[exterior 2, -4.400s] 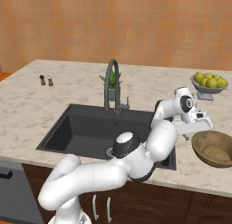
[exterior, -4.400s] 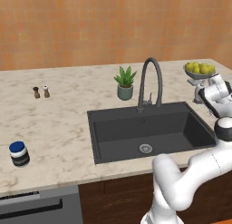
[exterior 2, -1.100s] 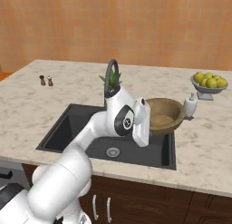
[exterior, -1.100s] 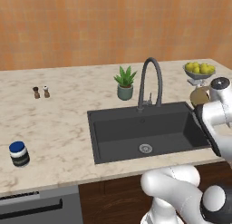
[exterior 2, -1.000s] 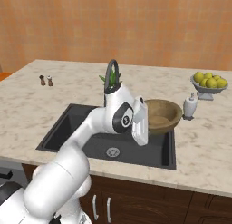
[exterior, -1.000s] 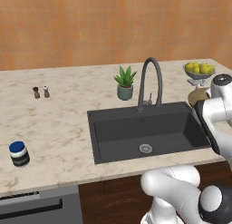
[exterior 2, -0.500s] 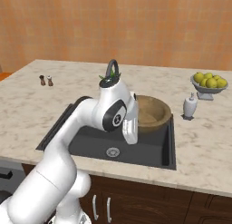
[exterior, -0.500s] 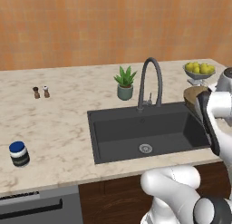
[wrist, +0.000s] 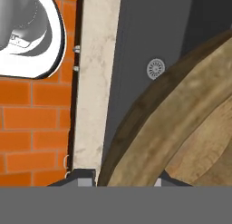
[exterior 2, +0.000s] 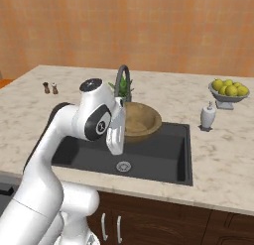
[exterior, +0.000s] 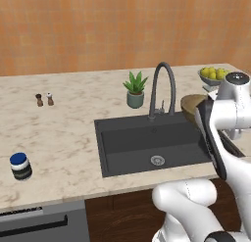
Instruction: Pick the sweet potato from the sink and place it in the bowl. Then pick the bowl and place it in the microwave. Then close the microwave door and press the start button.
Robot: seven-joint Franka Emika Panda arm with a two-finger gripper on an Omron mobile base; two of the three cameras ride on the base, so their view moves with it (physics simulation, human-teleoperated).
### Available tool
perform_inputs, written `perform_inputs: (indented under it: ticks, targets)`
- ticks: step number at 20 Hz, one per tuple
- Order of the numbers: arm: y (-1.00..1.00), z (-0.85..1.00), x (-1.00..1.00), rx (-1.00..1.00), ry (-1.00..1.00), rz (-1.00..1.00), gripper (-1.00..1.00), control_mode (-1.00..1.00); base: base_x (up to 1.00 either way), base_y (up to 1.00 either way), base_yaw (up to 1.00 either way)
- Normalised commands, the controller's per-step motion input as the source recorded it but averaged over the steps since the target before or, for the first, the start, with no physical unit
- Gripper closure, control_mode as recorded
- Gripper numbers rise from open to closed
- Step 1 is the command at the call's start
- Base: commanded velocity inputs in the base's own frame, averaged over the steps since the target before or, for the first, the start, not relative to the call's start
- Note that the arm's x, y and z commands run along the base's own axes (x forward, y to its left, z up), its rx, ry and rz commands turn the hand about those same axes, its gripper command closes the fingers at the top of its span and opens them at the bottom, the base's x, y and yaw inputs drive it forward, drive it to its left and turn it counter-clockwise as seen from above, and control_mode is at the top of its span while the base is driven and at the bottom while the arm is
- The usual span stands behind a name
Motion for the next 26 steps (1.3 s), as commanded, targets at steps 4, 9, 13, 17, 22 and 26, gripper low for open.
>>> perform_inputs:
  ticks: [4, 9, 13, 17, 22, 26]
  targets:
    - [0.78, 0.23, -0.03, 0.00, 0.00, 0.08, 1.00, -1.00, 0.00, 0.00, 0.00]
    - [0.33, 0.24, -0.39, 0.00, -0.07, 0.07, 1.00, 1.00, -0.14, 0.00, 0.02]
    - [0.00, 0.00, 0.00, 0.00, 0.00, 0.00, 1.00, 1.00, -0.82, 0.04, 0.09]
    - [0.00, 0.00, 0.00, 0.00, 0.00, 0.00, 1.00, 1.00, -0.67, 0.56, 0.39]
    - [0.00, 0.00, 0.00, 0.00, 0.00, 0.00, 1.00, 1.00, -0.04, 0.33, 0.79]
    - [0.00, 0.00, 0.00, 0.00, 0.00, 0.00, 1.00, 1.00, 0.00, 0.13, 0.89]
